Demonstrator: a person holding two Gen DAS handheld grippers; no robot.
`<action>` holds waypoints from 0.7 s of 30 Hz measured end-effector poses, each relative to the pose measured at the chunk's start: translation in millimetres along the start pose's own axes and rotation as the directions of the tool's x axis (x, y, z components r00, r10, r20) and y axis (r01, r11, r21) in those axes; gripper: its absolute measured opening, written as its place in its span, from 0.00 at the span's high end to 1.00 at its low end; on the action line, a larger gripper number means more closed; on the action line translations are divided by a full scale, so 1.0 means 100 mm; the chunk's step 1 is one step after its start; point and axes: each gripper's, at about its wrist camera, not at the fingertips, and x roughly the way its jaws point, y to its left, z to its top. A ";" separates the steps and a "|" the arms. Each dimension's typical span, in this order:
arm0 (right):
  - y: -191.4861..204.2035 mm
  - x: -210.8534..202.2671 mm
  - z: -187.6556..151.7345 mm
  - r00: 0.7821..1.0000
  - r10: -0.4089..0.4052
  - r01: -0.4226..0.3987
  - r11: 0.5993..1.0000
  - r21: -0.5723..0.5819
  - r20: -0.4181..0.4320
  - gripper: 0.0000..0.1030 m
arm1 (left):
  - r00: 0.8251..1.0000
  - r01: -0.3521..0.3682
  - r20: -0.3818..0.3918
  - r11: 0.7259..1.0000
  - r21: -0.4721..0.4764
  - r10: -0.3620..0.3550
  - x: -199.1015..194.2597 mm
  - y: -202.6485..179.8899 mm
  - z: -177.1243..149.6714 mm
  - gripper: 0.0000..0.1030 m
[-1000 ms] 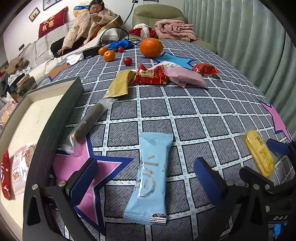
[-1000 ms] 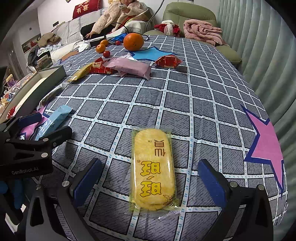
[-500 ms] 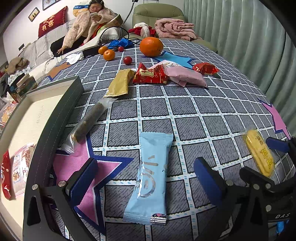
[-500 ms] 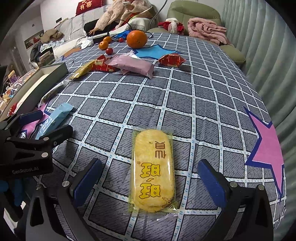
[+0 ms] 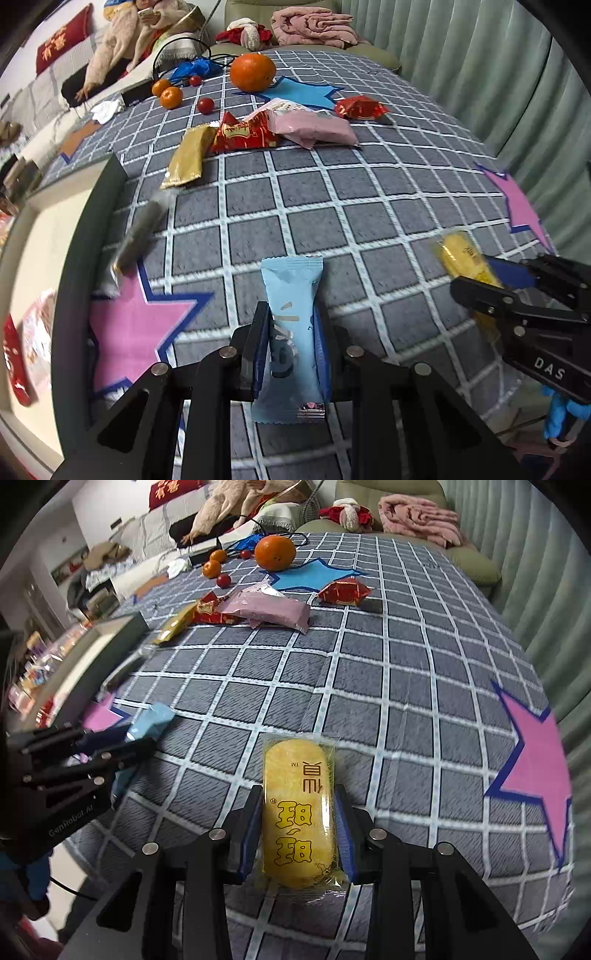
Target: Organize snacks
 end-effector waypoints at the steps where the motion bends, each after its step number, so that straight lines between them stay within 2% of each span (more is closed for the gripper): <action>1: -0.01 -0.02 -0.01 1.000 0.017 -0.017 1.000 0.014 0.001 0.63 | 1.000 0.001 0.004 1.000 0.001 -0.001 -0.02 0.00 -0.02 0.76; 5: 0.02 -0.09 -0.04 0.999 0.054 -0.054 0.998 0.040 0.005 0.63 | 1.000 0.001 0.031 1.000 0.010 -0.001 -0.18 0.01 -0.07 0.76; 11: 0.18 -0.19 0.06 0.996 0.091 -0.092 0.995 0.034 0.020 0.63 | 0.996 0.020 0.089 0.999 -0.029 -0.017 -0.47 0.18 -0.04 0.76; 21: 0.82 -0.25 0.51 0.988 0.153 -0.150 0.985 -0.087 0.029 0.63 | 0.983 -0.021 0.182 0.994 -0.105 0.040 -0.95 0.79 0.04 0.76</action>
